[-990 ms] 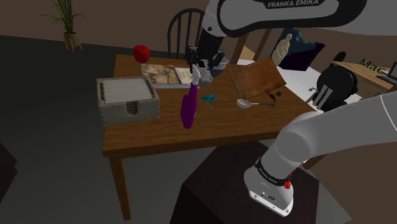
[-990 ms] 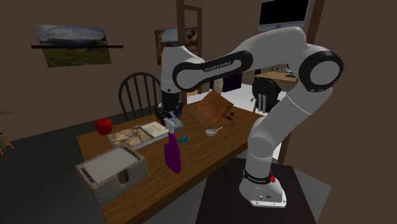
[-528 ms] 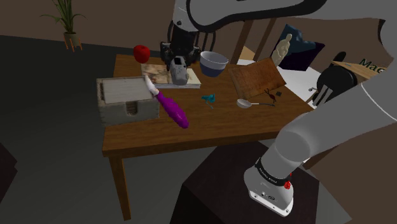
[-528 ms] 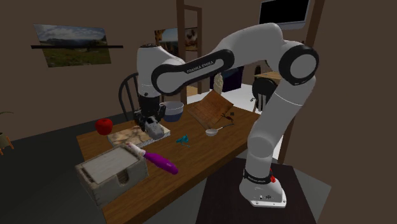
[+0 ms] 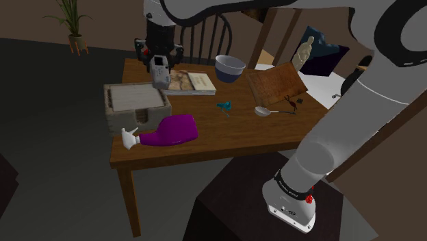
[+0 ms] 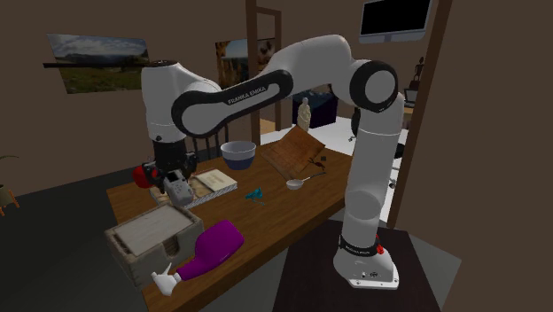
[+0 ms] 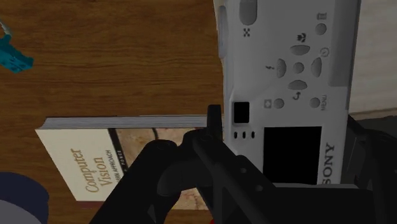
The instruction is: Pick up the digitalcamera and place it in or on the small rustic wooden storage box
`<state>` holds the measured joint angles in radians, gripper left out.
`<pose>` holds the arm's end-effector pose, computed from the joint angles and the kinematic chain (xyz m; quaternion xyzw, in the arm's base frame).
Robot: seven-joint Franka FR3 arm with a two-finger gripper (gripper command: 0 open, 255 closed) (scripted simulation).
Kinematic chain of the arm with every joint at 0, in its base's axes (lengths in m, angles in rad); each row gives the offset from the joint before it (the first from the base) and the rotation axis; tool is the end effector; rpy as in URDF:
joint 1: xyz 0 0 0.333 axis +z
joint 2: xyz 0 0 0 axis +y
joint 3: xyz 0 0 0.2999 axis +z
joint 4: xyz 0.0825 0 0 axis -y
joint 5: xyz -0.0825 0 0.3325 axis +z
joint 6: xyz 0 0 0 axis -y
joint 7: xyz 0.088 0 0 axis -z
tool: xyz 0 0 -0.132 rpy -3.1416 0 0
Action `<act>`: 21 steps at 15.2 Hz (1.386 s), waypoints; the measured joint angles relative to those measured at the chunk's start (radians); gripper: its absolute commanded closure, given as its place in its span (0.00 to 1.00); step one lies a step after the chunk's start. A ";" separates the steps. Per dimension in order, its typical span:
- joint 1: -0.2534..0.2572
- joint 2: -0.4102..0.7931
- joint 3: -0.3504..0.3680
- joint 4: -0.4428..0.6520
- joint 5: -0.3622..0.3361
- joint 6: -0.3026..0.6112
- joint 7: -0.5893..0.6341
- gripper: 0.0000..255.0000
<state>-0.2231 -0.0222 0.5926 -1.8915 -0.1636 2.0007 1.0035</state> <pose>0.4922 0.1782 0.4956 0.9538 -0.2818 0.1013 0.0236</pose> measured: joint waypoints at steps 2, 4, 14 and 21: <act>0.021 0.085 0.021 0.090 -0.055 -0.030 0.053 1.00; 0.052 0.172 0.034 0.189 -0.112 -0.068 0.100 1.00; 0.090 0.270 0.032 0.192 -0.186 -0.004 0.173 1.00; 0.092 0.291 0.024 0.145 -0.210 0.061 0.196 1.00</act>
